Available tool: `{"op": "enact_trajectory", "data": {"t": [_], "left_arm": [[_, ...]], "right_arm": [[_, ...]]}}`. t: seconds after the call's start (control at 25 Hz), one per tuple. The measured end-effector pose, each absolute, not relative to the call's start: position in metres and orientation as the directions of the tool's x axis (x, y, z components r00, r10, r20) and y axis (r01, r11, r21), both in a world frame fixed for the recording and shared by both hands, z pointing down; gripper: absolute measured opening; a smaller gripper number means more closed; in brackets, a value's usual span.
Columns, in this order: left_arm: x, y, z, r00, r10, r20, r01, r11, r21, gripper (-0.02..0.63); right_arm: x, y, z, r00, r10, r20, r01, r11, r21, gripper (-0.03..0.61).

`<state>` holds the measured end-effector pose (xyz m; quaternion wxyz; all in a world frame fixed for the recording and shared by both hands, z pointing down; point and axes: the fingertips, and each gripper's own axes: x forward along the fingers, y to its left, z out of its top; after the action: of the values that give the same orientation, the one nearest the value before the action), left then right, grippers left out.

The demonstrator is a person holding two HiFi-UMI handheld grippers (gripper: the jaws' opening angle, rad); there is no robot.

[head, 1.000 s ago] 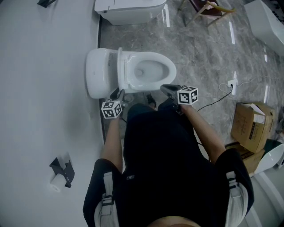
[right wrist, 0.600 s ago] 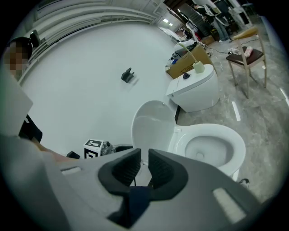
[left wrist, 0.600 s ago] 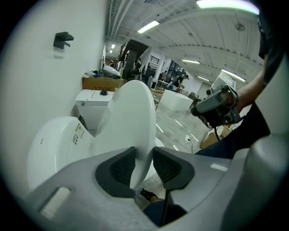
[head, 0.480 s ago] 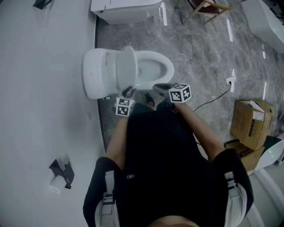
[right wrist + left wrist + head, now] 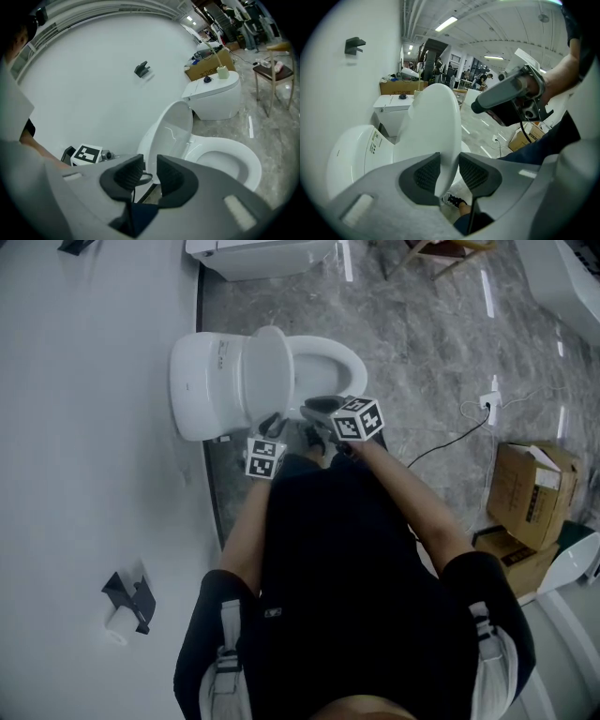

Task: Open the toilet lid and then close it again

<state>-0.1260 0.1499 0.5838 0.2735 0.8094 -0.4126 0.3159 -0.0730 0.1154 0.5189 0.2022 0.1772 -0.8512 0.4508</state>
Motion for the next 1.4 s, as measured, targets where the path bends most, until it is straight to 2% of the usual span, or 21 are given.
{"op": "enact_trajectory", "data": {"t": [0.28, 0.64, 0.96, 1.08, 1.4], "left_arm": [[-0.116, 0.151, 0.588, 0.484, -0.472, 0.737, -0.820, -0.538, 0.194, 0.130], [-0.098, 0.152, 0.595, 0.504, -0.434, 0.747, -0.792, -0.577, 0.200, 0.132], [-0.104, 0.157, 0.591, 0.544, -0.437, 0.716, -0.791, -0.551, 0.265, 0.129], [-0.110, 0.159, 0.588, 0.559, -0.447, 0.698, -0.803, -0.502, 0.322, 0.109], [-0.128, 0.161, 0.592, 0.540, -0.466, 0.701, -0.829, -0.441, 0.344, 0.050]], "right_arm": [[-0.083, 0.107, 0.524, -0.833, -0.108, 0.543, -0.496, 0.583, -0.644, 0.101], [-0.078, 0.093, 0.535, -0.821, -0.145, 0.552, -0.542, 0.501, -0.675, 0.116], [-0.069, 0.089, 0.542, -0.822, -0.161, 0.547, -0.553, 0.455, -0.698, 0.066], [-0.060, 0.088, 0.547, -0.815, -0.166, 0.555, -0.564, 0.442, -0.697, 0.066], [-0.019, 0.088, 0.577, -0.765, -0.196, 0.614, -0.638, 0.365, -0.678, 0.069]]}}
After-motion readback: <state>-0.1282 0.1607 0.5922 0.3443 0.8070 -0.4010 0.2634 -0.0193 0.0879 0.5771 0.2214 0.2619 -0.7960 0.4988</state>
